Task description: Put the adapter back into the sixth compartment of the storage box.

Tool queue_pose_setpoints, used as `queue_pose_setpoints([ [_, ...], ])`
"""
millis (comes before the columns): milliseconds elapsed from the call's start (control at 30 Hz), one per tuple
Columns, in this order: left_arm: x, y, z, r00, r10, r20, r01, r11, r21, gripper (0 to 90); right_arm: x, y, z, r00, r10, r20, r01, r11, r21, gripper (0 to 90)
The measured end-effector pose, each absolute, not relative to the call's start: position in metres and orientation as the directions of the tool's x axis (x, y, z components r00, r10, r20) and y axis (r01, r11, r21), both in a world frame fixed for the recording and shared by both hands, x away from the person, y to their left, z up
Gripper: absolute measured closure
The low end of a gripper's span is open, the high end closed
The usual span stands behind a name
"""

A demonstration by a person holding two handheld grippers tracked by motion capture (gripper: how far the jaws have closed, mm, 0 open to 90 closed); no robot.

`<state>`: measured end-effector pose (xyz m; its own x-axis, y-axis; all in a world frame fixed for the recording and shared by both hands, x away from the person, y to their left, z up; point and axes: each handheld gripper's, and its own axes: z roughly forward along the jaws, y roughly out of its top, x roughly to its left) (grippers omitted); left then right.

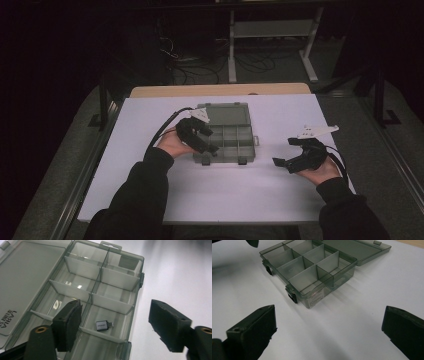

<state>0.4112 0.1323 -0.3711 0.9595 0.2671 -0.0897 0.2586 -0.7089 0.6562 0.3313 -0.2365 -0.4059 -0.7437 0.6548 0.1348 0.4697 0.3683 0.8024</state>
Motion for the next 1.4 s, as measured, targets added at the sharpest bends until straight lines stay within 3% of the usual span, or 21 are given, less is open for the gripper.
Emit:
queue_pose_setpoints([
  [433, 0.403, 0.138, -0.362, 0.956, 0.281, -0.080, 0.260, -0.694, 0.672, 11.0, 0.331, -0.236, -0.406, -0.746, 0.653, 0.135, 0.471, 0.373, 0.800, 0.0],
  [600, 0.399, 0.141, -0.359, 0.953, 0.291, -0.089, 0.271, -0.679, 0.682, 0.6, 0.331, -0.236, -0.407, -0.744, 0.654, 0.136, 0.474, 0.373, 0.798, 0.0],
  [1400, 0.378, 0.175, -0.365, 0.943, 0.327, -0.063, 0.271, -0.641, 0.718, 0.0, 0.331, -0.235, -0.407, -0.744, 0.654, 0.137, 0.476, 0.374, 0.796, 0.0],
])
